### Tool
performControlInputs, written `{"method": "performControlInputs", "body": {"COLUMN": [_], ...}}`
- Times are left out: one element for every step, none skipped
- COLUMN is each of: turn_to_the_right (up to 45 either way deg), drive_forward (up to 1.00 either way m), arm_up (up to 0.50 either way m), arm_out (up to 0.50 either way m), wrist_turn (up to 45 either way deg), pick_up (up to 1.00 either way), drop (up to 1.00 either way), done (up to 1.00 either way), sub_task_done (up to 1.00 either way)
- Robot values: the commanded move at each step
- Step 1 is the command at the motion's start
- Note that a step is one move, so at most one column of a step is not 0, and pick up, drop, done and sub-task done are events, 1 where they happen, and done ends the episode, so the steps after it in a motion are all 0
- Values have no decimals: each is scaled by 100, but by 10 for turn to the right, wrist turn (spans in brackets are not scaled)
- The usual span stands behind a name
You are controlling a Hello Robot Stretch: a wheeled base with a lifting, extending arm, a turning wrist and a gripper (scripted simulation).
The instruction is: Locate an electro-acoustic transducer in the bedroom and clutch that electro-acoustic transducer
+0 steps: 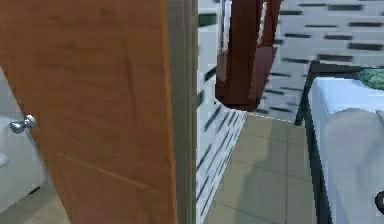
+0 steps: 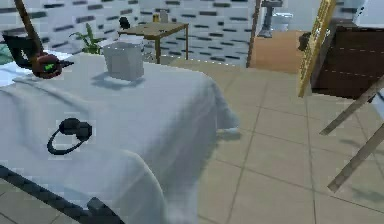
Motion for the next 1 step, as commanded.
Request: {"method": "performControlInputs", "body": {"turn_to_the_right": [-300], "drive_forward": [0], "arm_up": [0], "arm_out": [0], "wrist_turn": [0], "pick_up": [0], "drop": [0], "done": [0], "sub_task_done": [0]}}
